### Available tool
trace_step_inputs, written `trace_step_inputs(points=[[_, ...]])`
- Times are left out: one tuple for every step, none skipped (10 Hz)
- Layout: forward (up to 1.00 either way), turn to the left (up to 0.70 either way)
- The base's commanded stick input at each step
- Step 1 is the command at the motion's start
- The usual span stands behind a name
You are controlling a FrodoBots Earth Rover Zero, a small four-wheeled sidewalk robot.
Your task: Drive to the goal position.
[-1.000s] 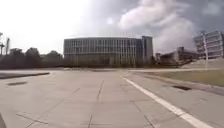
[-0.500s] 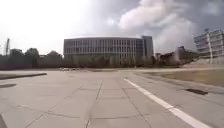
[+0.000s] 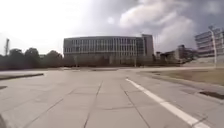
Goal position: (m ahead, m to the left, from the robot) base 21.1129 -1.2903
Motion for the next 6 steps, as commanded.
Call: trace_step_inputs(points=[[1.00,0.03],[1.00,0.03],[1.00,0.03],[1.00,0.03],[1.00,0.03],[1.00,0.03]])
